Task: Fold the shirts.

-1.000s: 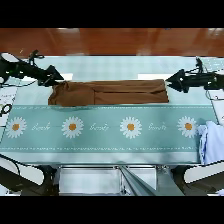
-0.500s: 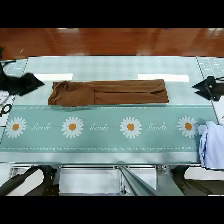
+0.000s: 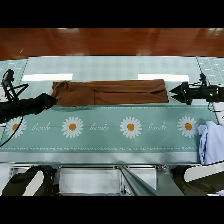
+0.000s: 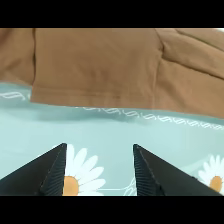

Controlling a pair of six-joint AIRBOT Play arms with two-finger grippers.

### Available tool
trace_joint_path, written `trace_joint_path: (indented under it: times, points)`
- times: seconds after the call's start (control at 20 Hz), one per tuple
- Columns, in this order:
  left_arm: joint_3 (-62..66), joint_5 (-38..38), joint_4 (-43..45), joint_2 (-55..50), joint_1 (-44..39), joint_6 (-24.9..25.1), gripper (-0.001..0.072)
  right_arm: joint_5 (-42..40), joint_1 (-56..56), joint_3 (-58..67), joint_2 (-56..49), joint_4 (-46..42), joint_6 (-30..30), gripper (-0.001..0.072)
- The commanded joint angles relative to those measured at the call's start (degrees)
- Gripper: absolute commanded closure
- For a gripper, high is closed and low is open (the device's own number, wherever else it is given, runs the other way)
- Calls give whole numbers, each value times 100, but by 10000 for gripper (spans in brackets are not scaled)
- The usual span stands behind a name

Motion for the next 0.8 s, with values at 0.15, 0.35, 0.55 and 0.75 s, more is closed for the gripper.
trace_joint_path:
  times: [0.15,0.35,0.55,0.75]
  points:
    - [-90,52,-61,59,-48,-44,203,-96,608,531,-518,400,57,292]
    - [-90,55,-61,59,-48,-42,203,-155,887,804,-654,518,188,292]
    - [-90,59,-61,59,-48,-42,203,-210,1119,826,-675,542,146,515]
    - [-63,164,-131,59,-48,-33,205,254,1003,844,-446,538,-177,686]
